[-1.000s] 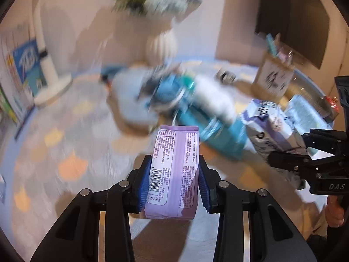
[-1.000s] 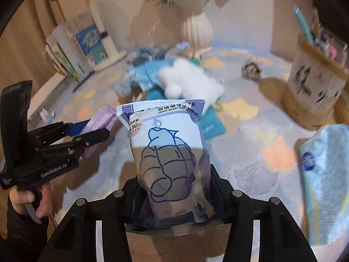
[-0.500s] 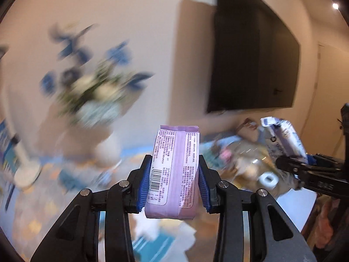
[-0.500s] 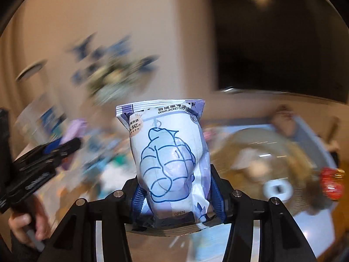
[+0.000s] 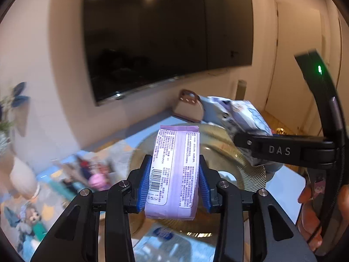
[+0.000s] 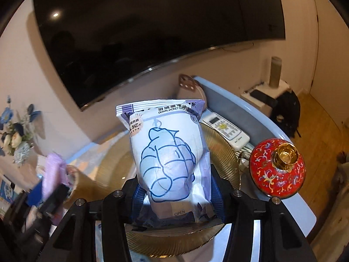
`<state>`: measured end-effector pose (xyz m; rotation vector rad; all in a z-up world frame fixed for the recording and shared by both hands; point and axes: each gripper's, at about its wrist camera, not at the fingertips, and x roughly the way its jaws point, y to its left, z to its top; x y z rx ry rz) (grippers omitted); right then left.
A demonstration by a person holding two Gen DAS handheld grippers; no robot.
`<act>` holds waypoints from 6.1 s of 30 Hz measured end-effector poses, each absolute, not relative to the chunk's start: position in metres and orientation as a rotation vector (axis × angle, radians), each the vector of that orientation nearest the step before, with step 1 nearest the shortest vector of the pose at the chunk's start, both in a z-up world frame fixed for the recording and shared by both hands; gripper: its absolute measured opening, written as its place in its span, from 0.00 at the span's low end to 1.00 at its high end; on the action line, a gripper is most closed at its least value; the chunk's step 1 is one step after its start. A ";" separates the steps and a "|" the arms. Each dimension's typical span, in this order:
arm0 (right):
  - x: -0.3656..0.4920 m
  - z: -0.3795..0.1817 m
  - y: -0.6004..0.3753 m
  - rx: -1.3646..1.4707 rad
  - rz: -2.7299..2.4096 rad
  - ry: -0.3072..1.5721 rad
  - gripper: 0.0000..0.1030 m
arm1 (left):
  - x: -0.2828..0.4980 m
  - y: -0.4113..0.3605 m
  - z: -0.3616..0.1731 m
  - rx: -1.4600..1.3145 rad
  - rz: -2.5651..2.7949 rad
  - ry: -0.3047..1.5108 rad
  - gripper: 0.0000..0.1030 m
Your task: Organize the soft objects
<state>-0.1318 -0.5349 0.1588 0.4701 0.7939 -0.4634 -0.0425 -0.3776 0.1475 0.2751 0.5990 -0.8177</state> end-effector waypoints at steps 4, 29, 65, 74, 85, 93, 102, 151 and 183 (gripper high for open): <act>-0.126 0.151 -0.546 0.496 -0.452 0.805 0.66 | -0.041 -0.396 0.137 0.323 -0.806 0.596 0.75; -0.142 0.195 -0.286 0.198 0.032 0.731 0.80 | -0.086 -0.063 0.159 -0.032 -0.348 0.584 0.75; -0.091 0.027 -0.174 0.197 0.199 0.951 0.86 | -0.063 0.006 0.029 -0.039 -0.137 0.774 0.92; -0.091 0.029 -0.177 0.220 0.196 0.958 0.86 | -0.057 0.034 0.039 -0.216 -0.156 0.781 0.92; -0.050 0.072 -0.168 -0.132 0.156 0.905 0.86 | 0.039 0.049 0.060 -0.336 -0.264 0.937 0.95; -0.010 0.039 -0.165 -0.216 0.249 0.954 0.86 | 0.088 0.056 0.015 -0.478 -0.223 1.004 0.95; 0.006 0.026 -0.155 -0.158 0.356 0.960 0.69 | 0.092 0.035 0.023 -0.372 -0.230 0.973 0.52; -0.101 0.046 -0.190 0.119 0.183 1.055 0.55 | -0.035 0.071 0.074 -0.188 -0.244 0.864 0.92; -0.107 0.033 -0.175 0.004 0.207 1.024 0.54 | -0.036 0.062 0.107 -0.215 -0.264 0.701 0.46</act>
